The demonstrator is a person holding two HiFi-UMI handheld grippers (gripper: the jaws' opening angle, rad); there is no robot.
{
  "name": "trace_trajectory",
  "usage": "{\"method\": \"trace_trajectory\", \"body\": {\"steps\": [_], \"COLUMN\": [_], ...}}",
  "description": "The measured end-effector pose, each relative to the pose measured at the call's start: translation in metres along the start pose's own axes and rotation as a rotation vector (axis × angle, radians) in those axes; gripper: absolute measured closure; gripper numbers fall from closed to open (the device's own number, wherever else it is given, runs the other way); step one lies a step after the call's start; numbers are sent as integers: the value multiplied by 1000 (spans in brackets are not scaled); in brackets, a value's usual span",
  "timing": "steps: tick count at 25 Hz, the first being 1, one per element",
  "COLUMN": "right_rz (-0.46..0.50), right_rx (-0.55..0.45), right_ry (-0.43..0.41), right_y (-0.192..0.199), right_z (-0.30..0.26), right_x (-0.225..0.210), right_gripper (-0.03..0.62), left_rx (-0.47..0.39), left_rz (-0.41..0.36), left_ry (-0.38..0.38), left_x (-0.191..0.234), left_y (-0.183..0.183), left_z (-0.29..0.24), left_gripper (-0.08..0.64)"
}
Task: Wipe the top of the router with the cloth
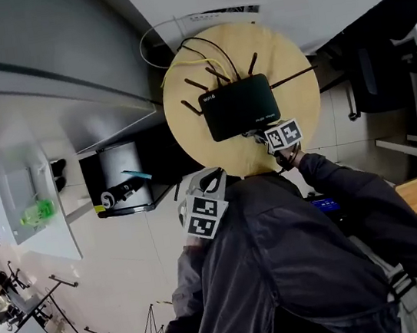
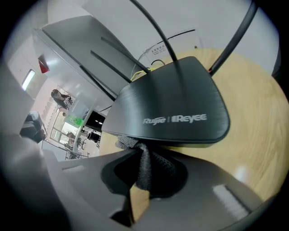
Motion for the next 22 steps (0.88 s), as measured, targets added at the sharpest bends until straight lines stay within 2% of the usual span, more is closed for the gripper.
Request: {"method": "trace_trajectory", "body": {"steps": [10, 12, 13, 17, 22], "right_rz": [-17, 6, 46, 322, 516], "right_rx": [-13, -8, 5, 84, 80], "right_ry": [41, 41, 40, 19, 88], "right_y": [0, -1, 0, -3, -27], "right_z": [43, 46, 47, 52, 69], "right_x": [-58, -62, -61, -52, -77], "right_gripper": [560, 560, 560, 560, 560], "left_rx": [10, 10, 10, 7, -1], "left_rz": [-21, -27, -27, -19, 3], "left_ry": [30, 33, 33, 21, 6], "left_x": [-25, -30, -33, -40, -49], "left_y": [-30, -34, -36, -41, -44], "left_z": [-38, -44, -47, -54, -61], "left_gripper": [548, 548, 548, 548, 548]}}
Point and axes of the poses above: the fingertips, and each gripper's own axes: z backward along the fingers, x to its left, y out of its underside, the point moved 5 cm from there along z, backward along the fingers, and after that the axes turned 6 degrees about -x, right-handed, at the moved point
